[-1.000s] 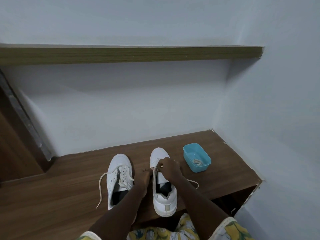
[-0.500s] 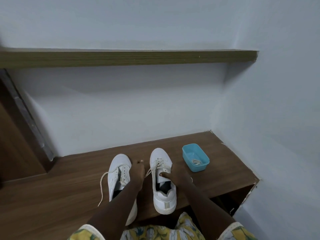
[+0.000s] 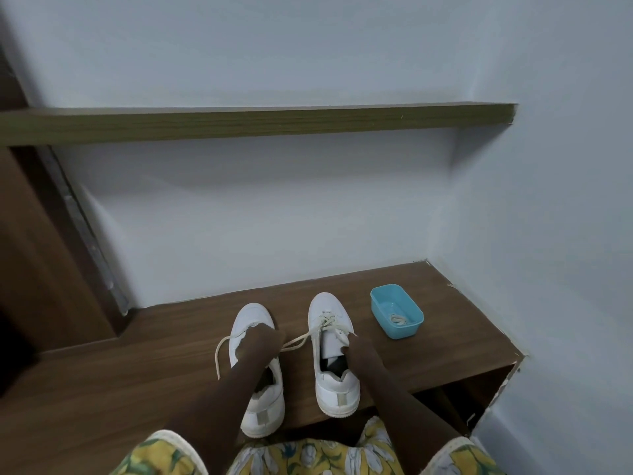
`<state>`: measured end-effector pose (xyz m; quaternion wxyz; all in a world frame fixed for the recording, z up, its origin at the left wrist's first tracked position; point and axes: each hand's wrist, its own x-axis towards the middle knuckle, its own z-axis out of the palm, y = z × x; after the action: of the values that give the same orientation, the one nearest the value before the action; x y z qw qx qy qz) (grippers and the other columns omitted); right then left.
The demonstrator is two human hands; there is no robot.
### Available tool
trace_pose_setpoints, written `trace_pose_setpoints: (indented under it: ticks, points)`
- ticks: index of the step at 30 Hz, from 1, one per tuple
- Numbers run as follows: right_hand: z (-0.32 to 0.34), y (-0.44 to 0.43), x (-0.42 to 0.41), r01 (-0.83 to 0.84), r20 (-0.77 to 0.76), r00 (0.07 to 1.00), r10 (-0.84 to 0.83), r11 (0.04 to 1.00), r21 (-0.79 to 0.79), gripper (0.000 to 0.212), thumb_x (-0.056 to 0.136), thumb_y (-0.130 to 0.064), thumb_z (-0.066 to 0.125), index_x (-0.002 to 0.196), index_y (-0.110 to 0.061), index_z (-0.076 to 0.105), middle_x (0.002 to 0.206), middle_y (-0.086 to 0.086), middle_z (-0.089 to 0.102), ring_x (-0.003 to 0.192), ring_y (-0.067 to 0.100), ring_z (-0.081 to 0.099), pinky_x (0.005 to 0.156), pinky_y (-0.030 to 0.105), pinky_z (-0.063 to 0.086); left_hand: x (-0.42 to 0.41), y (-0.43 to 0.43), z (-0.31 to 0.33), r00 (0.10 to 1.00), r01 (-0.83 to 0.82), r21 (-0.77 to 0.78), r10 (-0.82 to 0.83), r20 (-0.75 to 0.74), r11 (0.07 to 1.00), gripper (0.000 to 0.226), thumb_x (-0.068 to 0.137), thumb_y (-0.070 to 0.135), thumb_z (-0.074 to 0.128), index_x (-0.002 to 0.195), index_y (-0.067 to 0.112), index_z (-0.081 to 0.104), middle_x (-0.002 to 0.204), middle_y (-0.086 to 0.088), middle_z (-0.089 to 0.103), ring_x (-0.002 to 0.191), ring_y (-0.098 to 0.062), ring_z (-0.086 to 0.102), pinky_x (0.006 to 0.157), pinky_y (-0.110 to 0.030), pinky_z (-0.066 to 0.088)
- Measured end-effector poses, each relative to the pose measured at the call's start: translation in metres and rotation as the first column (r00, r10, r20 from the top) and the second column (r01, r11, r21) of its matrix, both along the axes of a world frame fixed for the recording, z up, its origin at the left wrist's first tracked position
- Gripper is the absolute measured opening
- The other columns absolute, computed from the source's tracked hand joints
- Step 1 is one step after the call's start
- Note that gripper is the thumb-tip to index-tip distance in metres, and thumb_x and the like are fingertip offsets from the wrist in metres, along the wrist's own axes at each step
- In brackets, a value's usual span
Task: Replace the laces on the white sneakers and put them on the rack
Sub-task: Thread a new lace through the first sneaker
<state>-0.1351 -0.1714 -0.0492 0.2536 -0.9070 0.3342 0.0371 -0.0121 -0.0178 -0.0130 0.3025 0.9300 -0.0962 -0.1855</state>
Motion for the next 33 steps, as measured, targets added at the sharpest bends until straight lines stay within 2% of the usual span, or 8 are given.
trace_pose_setpoints:
  ticks: [5, 8, 11, 17, 21, 24, 29, 33]
  points:
    - [0.002, 0.0, 0.0, -0.077, -0.029, 0.997, 0.074, 0.993, -0.094, 0.053, 0.103, -0.015, 0.032, 0.15, -0.007, 0.012, 0.153, 0.011, 0.026, 0.14, 0.022, 0.03, 0.112, 0.027, 0.026, 0.004, 0.01, 0.018, 0.894, 0.059, 0.57, -0.297, 0.336, 0.82, 0.023, 0.09, 0.021, 0.044, 0.102, 0.018, 0.063, 0.104, 0.004, 0.064, 0.099, -0.015, 0.061, 0.073, -0.024, 0.04]
    - [0.0, 0.0, 0.003, -0.145, -0.095, 0.986, 0.134, 0.983, -0.117, 0.049, 0.102, -0.011, 0.028, 0.148, -0.001, 0.013, 0.148, 0.018, 0.034, 0.133, 0.03, 0.039, 0.108, 0.034, 0.033, 0.002, 0.001, 0.016, 0.814, 0.111, 0.648, -0.443, 0.375, 0.753, 0.028, 0.093, 0.025, 0.04, 0.106, 0.019, 0.064, 0.113, 0.001, 0.063, 0.109, -0.019, 0.057, 0.09, -0.03, 0.04]
    - [-0.004, 0.0, 0.003, -0.115, -0.077, 0.991, 0.106, 0.986, -0.12, 0.044, 0.103, -0.017, 0.028, 0.145, -0.003, 0.027, 0.145, 0.019, 0.039, 0.13, 0.03, 0.043, 0.106, 0.036, 0.036, -0.002, -0.014, 0.004, 0.736, 0.241, 0.628, -0.561, 0.378, 0.74, 0.031, 0.096, 0.028, 0.038, 0.116, 0.02, 0.06, 0.122, -0.001, 0.059, 0.122, -0.022, 0.049, 0.112, -0.048, 0.023]
    - [-0.004, -0.005, 0.003, -0.106, -0.033, 0.994, 0.103, 0.988, -0.112, 0.049, 0.103, -0.017, 0.034, 0.147, -0.002, 0.019, 0.152, 0.014, 0.027, 0.141, 0.024, 0.028, 0.114, 0.028, 0.022, -0.017, -0.055, -0.01, 0.719, 0.407, 0.542, -0.624, 0.306, 0.735, 0.038, 0.1, 0.032, 0.034, 0.137, 0.029, 0.044, 0.13, 0.003, 0.056, 0.129, -0.017, 0.043, 0.112, -0.06, -0.001]
    - [-0.006, -0.007, 0.005, -0.107, -0.04, 0.994, 0.102, 0.986, -0.126, 0.049, 0.102, -0.017, 0.034, 0.147, -0.003, 0.02, 0.151, 0.013, 0.029, 0.139, 0.023, 0.031, 0.112, 0.027, 0.025, -0.013, -0.063, -0.014, 0.804, 0.371, 0.38, -0.498, 0.324, 0.847, 0.025, 0.094, 0.031, 0.045, 0.104, 0.028, 0.068, 0.108, 0.006, 0.067, 0.107, -0.015, 0.056, 0.114, -0.049, 0.018]
    - [-0.006, -0.006, 0.005, -0.123, -0.075, 0.991, 0.114, 0.983, -0.136, 0.054, 0.101, -0.021, 0.038, 0.148, -0.003, 0.018, 0.151, 0.012, 0.029, 0.139, 0.023, 0.032, 0.111, 0.027, 0.026, -0.006, -0.059, -0.02, 0.894, 0.374, 0.151, -0.399, 0.205, 0.915, 0.018, 0.084, 0.025, 0.058, 0.088, 0.016, 0.073, 0.094, -0.001, 0.071, 0.095, -0.019, 0.063, 0.092, -0.034, 0.044]
    - [-0.005, -0.008, 0.005, -0.152, -0.112, 0.985, 0.133, 0.971, -0.185, 0.051, 0.102, -0.018, 0.035, 0.147, -0.003, 0.018, 0.152, 0.013, 0.028, 0.139, 0.024, 0.03, 0.112, 0.028, 0.023, -0.007, -0.057, -0.021, 0.923, 0.376, 0.031, -0.377, 0.076, 0.926, 0.023, 0.089, 0.024, 0.06, 0.075, 0.007, 0.068, 0.068, -0.006, 0.061, 0.079, -0.026, 0.061, 0.066, -0.031, 0.04]
    - [-0.004, -0.009, 0.004, -0.158, -0.117, 0.983, 0.138, 0.969, -0.189, 0.046, 0.103, -0.015, 0.031, 0.145, -0.001, 0.023, 0.15, 0.015, 0.031, 0.138, 0.025, 0.031, 0.113, 0.029, 0.023, -0.007, -0.054, -0.013, 0.928, 0.357, 0.118, -0.366, 0.068, 0.927, 0.024, 0.087, 0.019, 0.056, 0.093, -0.001, 0.069, 0.095, -0.017, 0.068, 0.096, -0.032, 0.063, 0.078, -0.039, 0.05]
